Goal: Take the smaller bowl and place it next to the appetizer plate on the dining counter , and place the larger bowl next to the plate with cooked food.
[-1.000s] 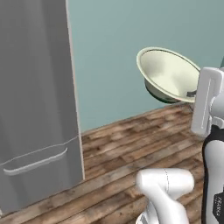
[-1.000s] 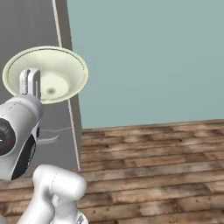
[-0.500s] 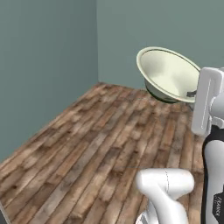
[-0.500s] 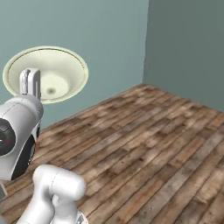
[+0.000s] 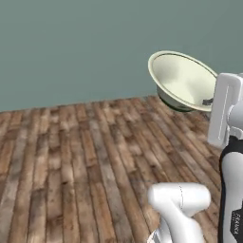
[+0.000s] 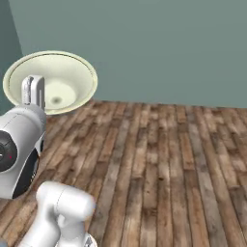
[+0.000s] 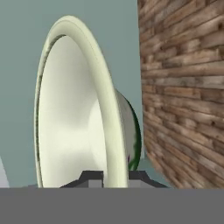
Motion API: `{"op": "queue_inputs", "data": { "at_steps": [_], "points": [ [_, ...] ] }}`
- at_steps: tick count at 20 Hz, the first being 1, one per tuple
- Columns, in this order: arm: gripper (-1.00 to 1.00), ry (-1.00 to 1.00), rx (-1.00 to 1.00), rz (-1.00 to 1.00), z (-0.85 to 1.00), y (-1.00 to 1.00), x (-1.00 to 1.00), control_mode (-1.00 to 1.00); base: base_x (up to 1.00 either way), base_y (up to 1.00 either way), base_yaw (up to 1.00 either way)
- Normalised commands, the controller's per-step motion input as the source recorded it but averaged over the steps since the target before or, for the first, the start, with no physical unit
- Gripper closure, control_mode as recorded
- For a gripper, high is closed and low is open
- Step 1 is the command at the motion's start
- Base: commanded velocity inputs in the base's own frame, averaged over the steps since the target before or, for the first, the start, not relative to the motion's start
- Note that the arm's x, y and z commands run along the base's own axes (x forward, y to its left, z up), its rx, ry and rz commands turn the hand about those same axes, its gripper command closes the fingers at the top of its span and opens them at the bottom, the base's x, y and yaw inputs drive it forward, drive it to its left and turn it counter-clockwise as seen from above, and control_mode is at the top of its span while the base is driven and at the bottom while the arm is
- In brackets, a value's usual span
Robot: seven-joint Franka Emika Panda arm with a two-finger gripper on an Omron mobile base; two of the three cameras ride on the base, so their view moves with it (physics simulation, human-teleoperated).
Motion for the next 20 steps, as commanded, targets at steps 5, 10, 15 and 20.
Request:
{"op": "queue_inputs", "data": {
  "at_steps": [5, 10, 15, 20],
  "points": [
    [1.0, 0.0, 0.0, 0.0, 0.0, 0.0, 0.0, 1.0, 0.0, 0.0, -1.0],
    [1.0, 0.0, 0.0, 0.0, 0.0, 0.0, 0.0, 1.0, 0.32, 0.41, -0.9],
    [1.0, 0.0, 0.0, 0.0, 0.0, 0.0, 0.0, 1.0, 1.0, 0.95, -0.56],
    [1.0, 0.0, 0.0, 0.0, 0.0, 0.0, 0.0, 1.0, 1.0, 0.95, -0.53]
  ]
}}
